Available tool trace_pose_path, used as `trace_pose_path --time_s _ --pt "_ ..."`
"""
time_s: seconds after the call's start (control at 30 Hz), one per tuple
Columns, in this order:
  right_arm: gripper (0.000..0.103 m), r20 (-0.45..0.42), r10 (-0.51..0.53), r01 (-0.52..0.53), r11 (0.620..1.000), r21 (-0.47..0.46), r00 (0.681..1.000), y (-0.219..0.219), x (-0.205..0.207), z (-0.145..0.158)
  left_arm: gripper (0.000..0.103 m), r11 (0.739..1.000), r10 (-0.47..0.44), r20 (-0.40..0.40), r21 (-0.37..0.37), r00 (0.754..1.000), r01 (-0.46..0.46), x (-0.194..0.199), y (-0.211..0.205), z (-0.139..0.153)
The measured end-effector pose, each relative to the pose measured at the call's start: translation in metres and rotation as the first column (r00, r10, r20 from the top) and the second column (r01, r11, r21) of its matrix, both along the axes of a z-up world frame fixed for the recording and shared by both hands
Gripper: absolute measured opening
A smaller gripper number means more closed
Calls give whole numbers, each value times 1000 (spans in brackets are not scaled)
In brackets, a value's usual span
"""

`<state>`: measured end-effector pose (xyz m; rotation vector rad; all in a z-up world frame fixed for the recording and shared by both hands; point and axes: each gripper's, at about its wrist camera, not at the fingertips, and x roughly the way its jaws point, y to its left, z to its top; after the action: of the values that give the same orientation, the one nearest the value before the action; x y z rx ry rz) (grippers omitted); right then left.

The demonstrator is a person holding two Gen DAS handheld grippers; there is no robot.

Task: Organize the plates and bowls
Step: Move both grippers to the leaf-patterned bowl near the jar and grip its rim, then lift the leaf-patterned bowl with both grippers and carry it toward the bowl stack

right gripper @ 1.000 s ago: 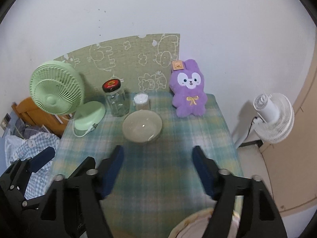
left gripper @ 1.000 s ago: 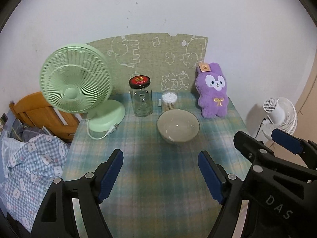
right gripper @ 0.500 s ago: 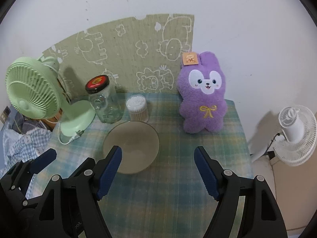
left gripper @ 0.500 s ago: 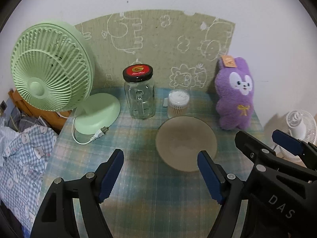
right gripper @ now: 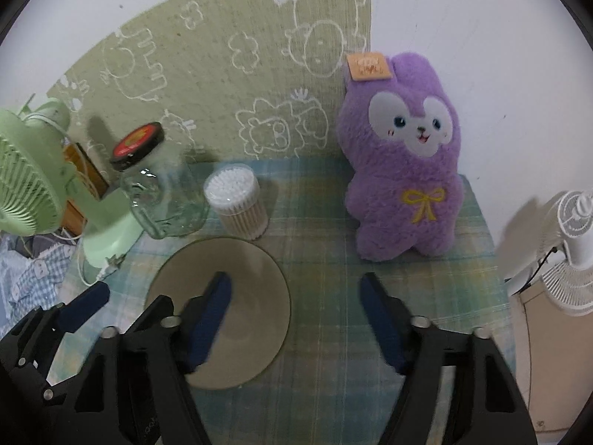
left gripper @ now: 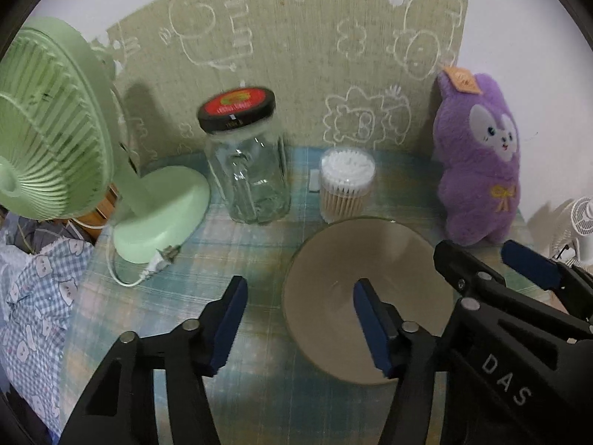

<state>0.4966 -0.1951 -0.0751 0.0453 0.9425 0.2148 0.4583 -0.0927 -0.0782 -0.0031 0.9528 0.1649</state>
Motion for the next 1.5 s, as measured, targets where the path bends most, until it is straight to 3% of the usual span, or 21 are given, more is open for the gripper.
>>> trace_pose_path --time_s 0.1,0.47,0.57,1.07,1.5 --pt "66 -23 3 -3 1000 0 1000 2 6 -13 50 1000 10 -29 -11 1000 -10 7 2 -13" --pt "31 -92 15 -15 1000 3 996 9 18 -44 29 1000 9 -67 0 998 -9 18 3 -39" --pt "26 -107 27 -27 1000 2 994 13 20 -48 23 1000 8 -79 0 997 -8 20 2 -42" --pt "26 -130 21 -19 1000 15 991 16 20 -48 23 999 31 -93 -27 995 -34 19 4 -43" --pt "26 -84 11 -11 1000 2 996 10 -8 -21 23 999 19 -63 -46 998 -22 -8 3 -21"
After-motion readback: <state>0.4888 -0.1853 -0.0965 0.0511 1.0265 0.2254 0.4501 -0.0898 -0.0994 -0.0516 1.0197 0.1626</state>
